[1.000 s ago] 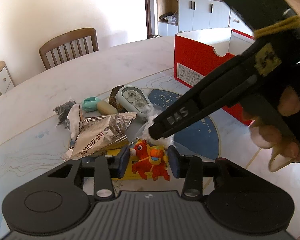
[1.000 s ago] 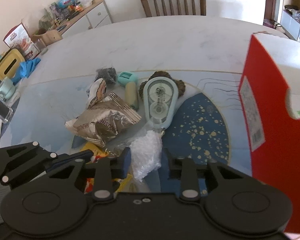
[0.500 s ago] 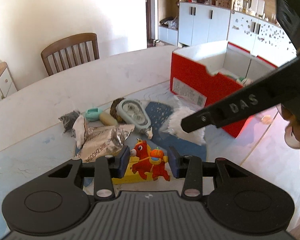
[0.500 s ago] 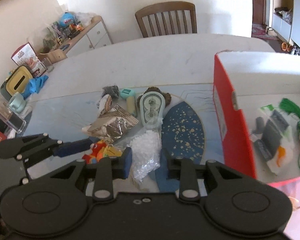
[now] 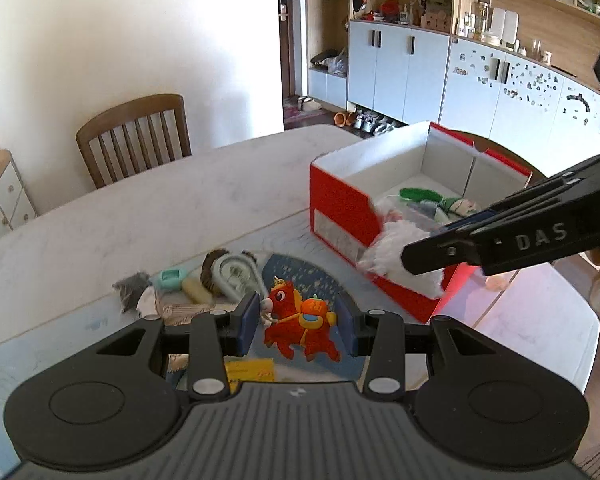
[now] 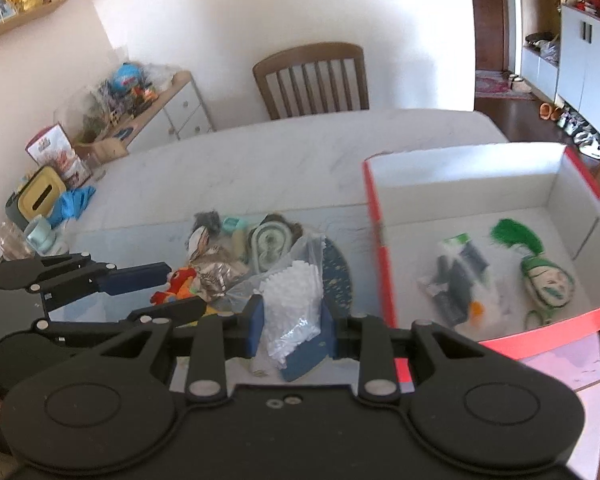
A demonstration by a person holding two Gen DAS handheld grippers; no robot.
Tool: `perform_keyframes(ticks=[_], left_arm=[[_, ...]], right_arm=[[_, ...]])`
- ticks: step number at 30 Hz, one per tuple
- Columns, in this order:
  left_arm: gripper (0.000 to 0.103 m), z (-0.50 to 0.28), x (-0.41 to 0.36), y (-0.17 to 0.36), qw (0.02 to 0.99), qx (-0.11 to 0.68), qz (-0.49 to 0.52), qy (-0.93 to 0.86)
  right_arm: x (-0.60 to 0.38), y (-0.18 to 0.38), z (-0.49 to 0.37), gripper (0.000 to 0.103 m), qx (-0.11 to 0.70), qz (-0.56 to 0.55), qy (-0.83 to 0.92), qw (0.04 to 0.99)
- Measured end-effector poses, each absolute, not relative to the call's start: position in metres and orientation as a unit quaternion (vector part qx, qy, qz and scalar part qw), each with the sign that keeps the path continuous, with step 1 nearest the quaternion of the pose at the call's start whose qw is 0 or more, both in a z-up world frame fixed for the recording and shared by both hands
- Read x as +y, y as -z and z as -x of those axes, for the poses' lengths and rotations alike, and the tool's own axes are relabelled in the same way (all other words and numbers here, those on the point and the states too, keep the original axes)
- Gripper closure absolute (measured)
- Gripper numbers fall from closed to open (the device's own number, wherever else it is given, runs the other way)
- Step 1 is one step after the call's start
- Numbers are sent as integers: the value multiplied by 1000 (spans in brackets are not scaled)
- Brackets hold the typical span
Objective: Organize objects
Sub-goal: 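Carry the horse toy and bubble-wrap bag with both grippers into the red box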
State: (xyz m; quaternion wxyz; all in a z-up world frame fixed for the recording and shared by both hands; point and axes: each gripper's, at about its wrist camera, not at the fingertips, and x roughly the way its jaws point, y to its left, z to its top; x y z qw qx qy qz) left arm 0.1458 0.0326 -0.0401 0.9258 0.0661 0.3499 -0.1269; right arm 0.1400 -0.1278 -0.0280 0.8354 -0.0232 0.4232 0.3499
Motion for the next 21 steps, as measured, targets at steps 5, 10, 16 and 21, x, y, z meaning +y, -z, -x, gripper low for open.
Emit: perform_keyframes(ticks=[5,10,16,21], left_arm=[[62,-154,16,24,928,342,-66,128],[62,-168,-2,9,931,334,-64,132],[62,-190,-31,-1,932,328,-71,140],[62,-214,-58,-7,929,330,-81,150]], right_arm=[[-153,19,-149,74,412,19,-338,846],[-179,15,-162,74,402,18,-326,855],[-213,17,-181,74,400,20,-308,863],[-239,21,-201,74,401,18,-291,869]])
